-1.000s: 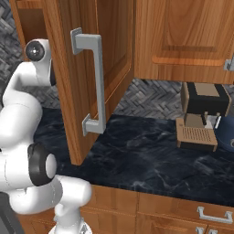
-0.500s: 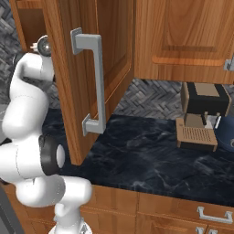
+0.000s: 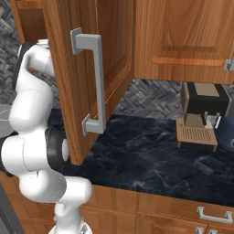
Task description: Collect the turmeric, mayonnaise, and shaker from the cabinet and place them next to the stove.
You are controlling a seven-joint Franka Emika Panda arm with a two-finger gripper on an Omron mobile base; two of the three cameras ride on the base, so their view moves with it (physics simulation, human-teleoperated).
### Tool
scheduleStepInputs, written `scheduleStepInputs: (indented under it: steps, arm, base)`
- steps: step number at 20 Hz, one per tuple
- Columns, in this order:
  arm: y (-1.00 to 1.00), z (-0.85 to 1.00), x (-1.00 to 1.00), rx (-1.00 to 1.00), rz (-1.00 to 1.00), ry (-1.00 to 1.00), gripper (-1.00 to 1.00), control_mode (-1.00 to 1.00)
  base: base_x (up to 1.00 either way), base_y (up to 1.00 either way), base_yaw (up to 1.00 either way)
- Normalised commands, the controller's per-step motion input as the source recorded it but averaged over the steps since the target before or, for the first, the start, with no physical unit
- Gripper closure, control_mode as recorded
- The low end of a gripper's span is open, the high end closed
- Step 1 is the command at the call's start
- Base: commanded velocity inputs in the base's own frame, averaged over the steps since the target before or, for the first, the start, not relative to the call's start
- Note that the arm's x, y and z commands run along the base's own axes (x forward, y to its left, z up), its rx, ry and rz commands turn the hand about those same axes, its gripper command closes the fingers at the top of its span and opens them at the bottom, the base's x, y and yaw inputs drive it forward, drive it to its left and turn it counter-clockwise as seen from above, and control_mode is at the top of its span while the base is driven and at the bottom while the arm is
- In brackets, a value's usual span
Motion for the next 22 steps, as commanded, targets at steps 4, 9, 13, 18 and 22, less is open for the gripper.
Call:
scheduleStepInputs:
  steps: [4, 9, 13, 18, 22]
  arm:
    - [0.01, 0.0, 0.07, 0.0, 0.0, 0.0, -1.0, -1.0]
    - [0.02, 0.04, 0.16, 0.0, 0.0, 0.0, -1.0, -1.0]
    - [0.08, 0.03, 0.17, 0.0, 0.0, 0.0, -1.0, -1.0]
    - [0.09, 0.05, 0.13, 0.0, 0.0, 0.0, -1.0, -1.0]
    - [0.15, 0.02, 0.15, 0.0, 0.0, 0.0, -1.0, -1.0]
  base:
    - [0.0, 0.0, 0.0]
    - [0.0, 0.0, 0.0]
    - [0.0, 0.0, 0.0]
    - [0.0, 0.0, 0.0]
    - [0.0, 0.0, 0.0]
